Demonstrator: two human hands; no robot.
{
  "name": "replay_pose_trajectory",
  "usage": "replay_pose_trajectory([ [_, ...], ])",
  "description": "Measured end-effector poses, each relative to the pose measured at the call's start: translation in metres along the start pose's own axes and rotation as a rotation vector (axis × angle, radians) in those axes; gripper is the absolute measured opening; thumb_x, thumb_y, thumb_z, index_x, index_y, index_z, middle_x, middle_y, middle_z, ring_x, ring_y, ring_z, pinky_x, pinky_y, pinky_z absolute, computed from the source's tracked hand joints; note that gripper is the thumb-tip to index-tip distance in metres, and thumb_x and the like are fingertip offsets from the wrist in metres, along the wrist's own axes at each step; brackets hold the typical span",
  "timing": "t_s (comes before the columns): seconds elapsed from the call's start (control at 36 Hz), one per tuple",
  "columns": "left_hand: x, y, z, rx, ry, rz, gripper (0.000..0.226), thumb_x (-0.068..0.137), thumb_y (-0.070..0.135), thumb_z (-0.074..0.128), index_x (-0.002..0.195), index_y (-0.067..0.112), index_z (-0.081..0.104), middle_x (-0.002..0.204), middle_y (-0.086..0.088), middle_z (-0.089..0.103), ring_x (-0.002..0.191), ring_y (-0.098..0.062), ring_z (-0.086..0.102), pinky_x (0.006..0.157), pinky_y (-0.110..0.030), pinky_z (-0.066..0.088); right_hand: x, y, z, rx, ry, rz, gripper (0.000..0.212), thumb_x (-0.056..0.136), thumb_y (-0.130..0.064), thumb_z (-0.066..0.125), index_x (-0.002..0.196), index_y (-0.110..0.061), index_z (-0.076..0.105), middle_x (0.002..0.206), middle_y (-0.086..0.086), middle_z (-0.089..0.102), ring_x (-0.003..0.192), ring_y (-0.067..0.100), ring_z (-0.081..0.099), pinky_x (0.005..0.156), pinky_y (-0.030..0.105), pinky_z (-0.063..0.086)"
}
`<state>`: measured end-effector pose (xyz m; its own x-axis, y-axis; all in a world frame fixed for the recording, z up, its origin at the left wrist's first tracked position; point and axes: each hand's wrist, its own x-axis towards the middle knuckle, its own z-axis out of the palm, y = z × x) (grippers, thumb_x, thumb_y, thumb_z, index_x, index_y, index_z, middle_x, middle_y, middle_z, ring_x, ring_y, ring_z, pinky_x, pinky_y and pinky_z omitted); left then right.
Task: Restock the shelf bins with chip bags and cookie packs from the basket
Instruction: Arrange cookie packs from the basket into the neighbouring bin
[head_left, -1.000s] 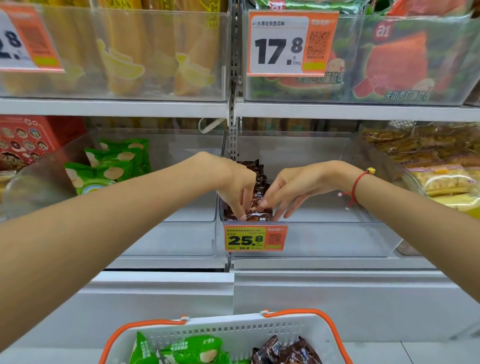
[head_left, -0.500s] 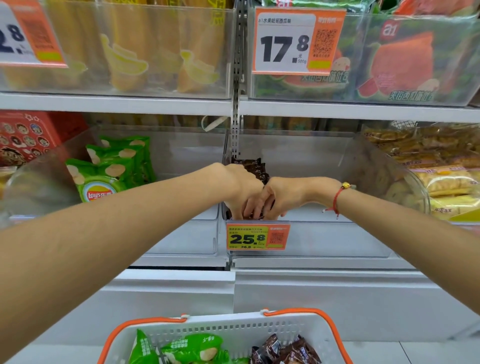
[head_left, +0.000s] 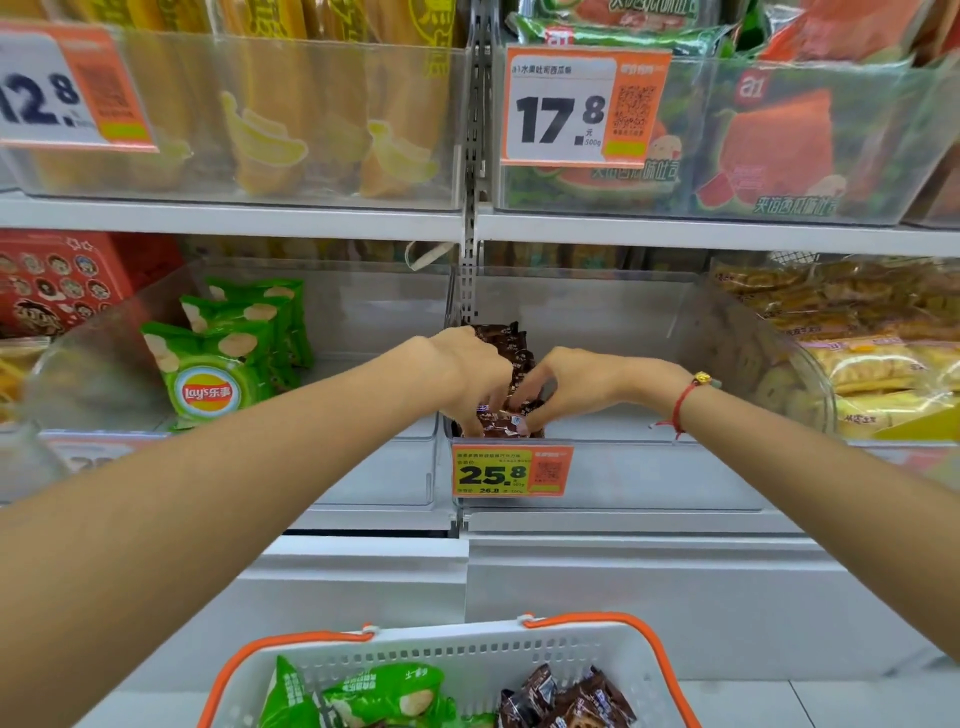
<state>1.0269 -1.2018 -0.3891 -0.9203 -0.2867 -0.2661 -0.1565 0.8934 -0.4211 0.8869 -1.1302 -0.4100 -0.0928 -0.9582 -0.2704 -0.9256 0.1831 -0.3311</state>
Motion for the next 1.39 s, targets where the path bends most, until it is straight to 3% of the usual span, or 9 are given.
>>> replay_pose_trajectory([
  [0.19, -0.063, 0.014, 0.002, -0.227, 0.398, -0.070, 0.026, 0.093, 0.039, 0.053, 0.116, 0.035, 0.064, 0.113, 0.012, 0.066, 0.106, -0.013, 0.057, 0.087, -0.032, 0.045, -0.053, -0.005, 0.009, 0.152, 0.415, -0.058, 0.012, 0.083, -0.019, 0.072, 0.093, -0.026, 0.074, 0.094, -0.001, 0.072, 0.090, 0.011, 0.065, 0.087, 0.034, 0.053],
  [0.31, -0.106, 0.040, 0.012, -0.328, 0.445, -0.085, 0.023, 0.094, 0.045, 0.050, 0.113, 0.040, 0.062, 0.110, 0.018, 0.063, 0.104, -0.007, 0.056, 0.076, -0.025, 0.040, -0.094, -0.023, 0.033, 0.247, 0.459, -0.140, 0.009, 0.082, -0.016, 0.073, 0.088, -0.022, 0.076, 0.083, -0.005, 0.072, 0.075, 0.002, 0.062, 0.067, 0.010, 0.046],
  [0.53, -0.135, 0.096, 0.087, -0.505, 0.093, -0.031, 0.023, 0.094, 0.042, 0.050, 0.111, 0.039, 0.064, 0.110, 0.019, 0.065, 0.101, -0.003, 0.059, 0.072, -0.024, 0.036, -0.114, -0.028, 0.135, 0.267, -0.075, -0.075, 0.015, 0.086, -0.010, 0.065, 0.098, -0.014, 0.073, 0.079, -0.001, 0.069, 0.059, -0.003, 0.059, 0.061, 0.009, 0.044],
  [0.67, -0.127, 0.117, 0.146, -0.617, -0.170, 0.003, 0.025, 0.093, 0.035, 0.054, 0.114, 0.031, 0.066, 0.117, 0.012, 0.066, 0.108, -0.013, 0.060, 0.082, -0.025, 0.043, -0.095, -0.036, 0.200, 0.138, -0.296, -0.013, 0.022, 0.087, -0.012, 0.060, 0.106, -0.014, 0.072, 0.093, 0.010, 0.072, 0.062, 0.005, 0.055, 0.069, 0.022, 0.048],
  [0.83, -0.116, 0.134, 0.219, -0.577, -0.402, -0.007, 0.028, 0.094, 0.031, 0.052, 0.118, 0.022, 0.063, 0.122, 0.000, 0.064, 0.112, -0.023, 0.059, 0.095, -0.037, 0.047, -0.066, -0.052, 0.276, -0.044, -0.502, 0.027, 0.030, 0.092, -0.021, 0.057, 0.118, -0.009, 0.065, 0.120, 0.010, 0.064, 0.109, 0.027, 0.058, 0.090, 0.031, 0.048],
  [0.97, -0.124, 0.150, 0.268, -0.352, -0.430, -0.027, 0.036, 0.100, 0.032, 0.043, 0.134, 0.020, 0.051, 0.129, -0.005, 0.056, 0.119, -0.028, 0.053, 0.096, -0.040, 0.041, -0.046, -0.057, 0.325, -0.077, -0.417, 0.113, 0.042, 0.094, -0.029, 0.054, 0.127, -0.003, 0.054, 0.124, 0.019, 0.058, 0.115, 0.036, 0.055, 0.093, 0.040, 0.048],
  [1.08, -0.131, 0.153, 0.289, -0.349, -0.328, -0.045, 0.039, 0.102, 0.029, 0.036, 0.140, 0.024, 0.044, 0.137, -0.001, 0.051, 0.122, -0.027, 0.049, 0.107, -0.044, 0.033, -0.040, -0.058, 0.354, 0.078, -0.378, 0.148, 0.049, 0.094, -0.017, 0.049, 0.141, -0.009, 0.039, 0.136, 0.018, 0.050, 0.121, 0.035, 0.051, 0.097, 0.037, 0.045],
  [1.22, -0.132, 0.153, 0.286, -0.456, -0.271, -0.103, 0.036, 0.099, 0.028, 0.041, 0.133, 0.023, 0.050, 0.131, 0.001, 0.057, 0.119, -0.022, 0.051, 0.109, -0.041, 0.026, -0.037, -0.057, 0.364, 0.103, -0.253, 0.163, 0.047, 0.091, -0.031, 0.062, 0.132, -0.011, 0.051, 0.128, 0.014, 0.058, 0.118, 0.030, 0.053, 0.093, 0.034, 0.043],
  [1.39, -0.127, 0.151, 0.274, -0.484, -0.346, -0.144, 0.035, 0.098, 0.024, 0.047, 0.132, 0.023, 0.049, 0.124, -0.004, 0.060, 0.115, -0.025, 0.054, 0.100, -0.040, 0.043, -0.031, -0.055, 0.338, 0.122, -0.222, 0.187, 0.047, 0.082, -0.031, 0.074, 0.124, -0.015, 0.058, 0.127, 0.005, 0.058, 0.117, 0.023, 0.054, 0.091, 0.028, 0.041],
])
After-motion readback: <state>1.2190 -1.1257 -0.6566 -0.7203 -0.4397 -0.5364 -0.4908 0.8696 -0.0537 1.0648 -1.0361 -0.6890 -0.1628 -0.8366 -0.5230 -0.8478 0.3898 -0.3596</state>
